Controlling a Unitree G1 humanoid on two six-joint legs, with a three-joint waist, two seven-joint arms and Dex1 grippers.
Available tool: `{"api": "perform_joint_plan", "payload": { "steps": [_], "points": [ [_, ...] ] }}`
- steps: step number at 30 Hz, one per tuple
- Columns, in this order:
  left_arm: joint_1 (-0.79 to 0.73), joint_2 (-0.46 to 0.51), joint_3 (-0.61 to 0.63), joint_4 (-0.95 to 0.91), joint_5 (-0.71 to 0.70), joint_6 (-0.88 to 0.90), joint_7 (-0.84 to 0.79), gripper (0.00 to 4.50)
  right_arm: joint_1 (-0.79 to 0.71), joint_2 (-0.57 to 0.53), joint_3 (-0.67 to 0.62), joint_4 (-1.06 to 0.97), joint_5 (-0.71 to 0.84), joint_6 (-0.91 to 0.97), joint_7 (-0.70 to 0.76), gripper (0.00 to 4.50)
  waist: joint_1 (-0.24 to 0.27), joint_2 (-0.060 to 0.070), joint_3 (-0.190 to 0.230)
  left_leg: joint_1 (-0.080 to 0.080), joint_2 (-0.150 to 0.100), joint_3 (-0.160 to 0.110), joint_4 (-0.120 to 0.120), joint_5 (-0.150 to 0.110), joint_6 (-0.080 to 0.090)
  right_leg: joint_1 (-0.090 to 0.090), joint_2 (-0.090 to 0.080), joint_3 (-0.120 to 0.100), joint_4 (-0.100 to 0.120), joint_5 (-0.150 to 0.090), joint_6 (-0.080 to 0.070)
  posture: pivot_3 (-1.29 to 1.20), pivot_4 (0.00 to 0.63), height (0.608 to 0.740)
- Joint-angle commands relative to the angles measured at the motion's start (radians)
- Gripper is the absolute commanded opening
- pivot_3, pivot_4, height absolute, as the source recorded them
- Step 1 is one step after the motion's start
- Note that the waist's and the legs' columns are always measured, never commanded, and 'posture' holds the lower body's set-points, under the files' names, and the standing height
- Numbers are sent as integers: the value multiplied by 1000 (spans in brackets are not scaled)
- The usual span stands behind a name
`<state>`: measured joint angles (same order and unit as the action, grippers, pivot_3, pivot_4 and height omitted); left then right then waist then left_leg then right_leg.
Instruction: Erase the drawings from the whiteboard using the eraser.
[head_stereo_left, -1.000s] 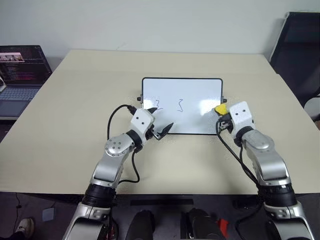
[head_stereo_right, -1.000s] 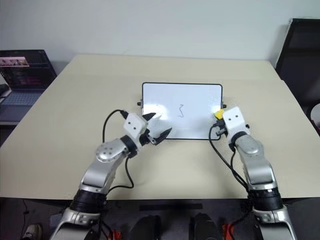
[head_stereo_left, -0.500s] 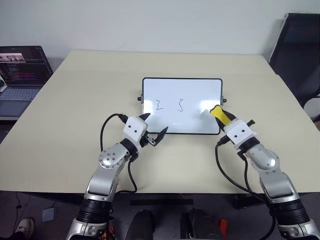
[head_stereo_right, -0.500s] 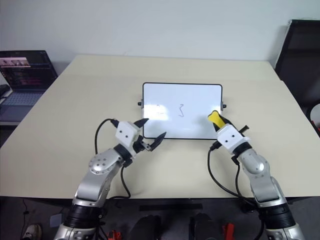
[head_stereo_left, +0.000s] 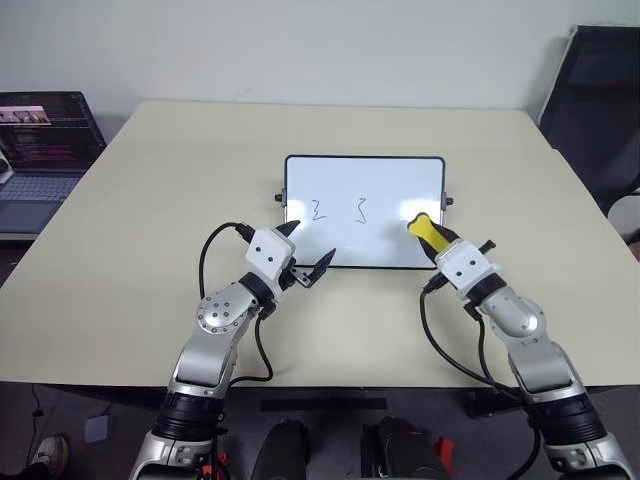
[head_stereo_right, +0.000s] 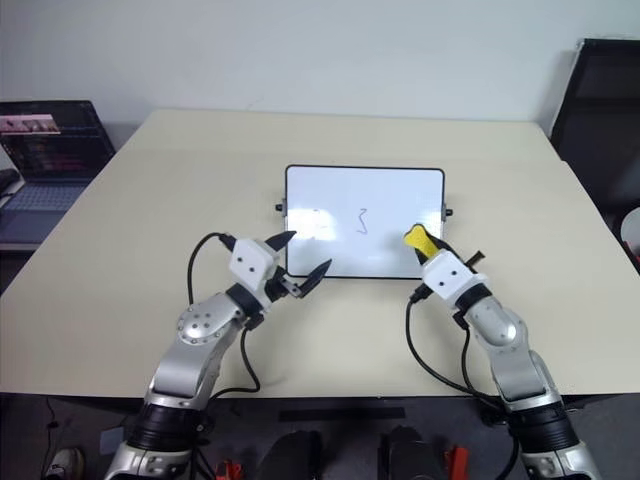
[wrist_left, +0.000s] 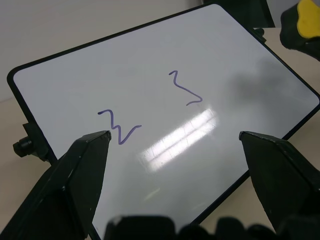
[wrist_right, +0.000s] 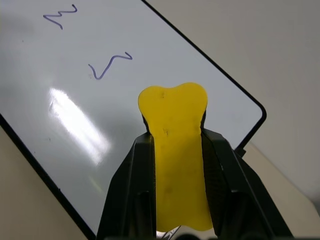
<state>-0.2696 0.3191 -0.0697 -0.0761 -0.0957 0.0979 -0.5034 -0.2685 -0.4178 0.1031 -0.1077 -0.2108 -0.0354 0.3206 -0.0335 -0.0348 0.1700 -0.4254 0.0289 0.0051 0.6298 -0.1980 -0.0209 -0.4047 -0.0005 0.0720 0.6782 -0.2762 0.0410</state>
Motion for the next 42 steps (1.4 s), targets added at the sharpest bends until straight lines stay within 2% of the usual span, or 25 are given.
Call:
{"api": "perform_joint_plan", "payload": {
  "steps": [1, 10, 19, 30, 36, 42],
  "points": [
    [-17, 6, 24, 1, -3, -25, 9, 4500, -74, 32, 16, -36, 41, 85, 45, 951, 0, 0, 0, 0, 0, 0, 0, 0, 0, 0, 0, 0, 0, 0, 0, 0, 150, 740],
    [-30, 4, 10, 23, 11, -27, 23, 4500, -316, 130, 101, 48, 77, 291, 150, 951, 1, 0, 0, 0, 0, -1, 0, 0, 0, 0, 0, -1, 0, 3, -4, 0, 150, 740],
    [-35, 7, 7, 9, 17, -15, 32, 4500, -469, 134, 139, 260, 38, 238, 150, 951, 1, 0, 0, 0, 0, -1, 0, 0, 0, 0, 0, -1, 0, 3, -5, 0, 150, 740],
    [-35, 11, 7, -30, 18, 24, 38, 4500, -666, 124, 155, 595, -59, 114, 72, 951, 0, 0, 0, 0, 0, 0, -1, 0, 0, -1, 0, -1, 1, 3, -5, 0, 150, 740],
    [-45, 15, 15, -45, 18, 43, 45, 4500, -669, 136, 191, 625, -94, 150, 107, 951, -1, 0, 0, 0, 0, -1, -1, 0, 0, -1, 0, -1, 1, 3, -5, 0, 150, 740],
    [-45, 22, 28, -56, 17, 53, 53, 4500, -569, 112, 243, 523, -131, 217, 172, 951, 0, 0, 0, 0, 0, -1, 0, 0, 0, 0, 0, -1, 2, 3, -5, 0, 150, 740]
  ]
}}
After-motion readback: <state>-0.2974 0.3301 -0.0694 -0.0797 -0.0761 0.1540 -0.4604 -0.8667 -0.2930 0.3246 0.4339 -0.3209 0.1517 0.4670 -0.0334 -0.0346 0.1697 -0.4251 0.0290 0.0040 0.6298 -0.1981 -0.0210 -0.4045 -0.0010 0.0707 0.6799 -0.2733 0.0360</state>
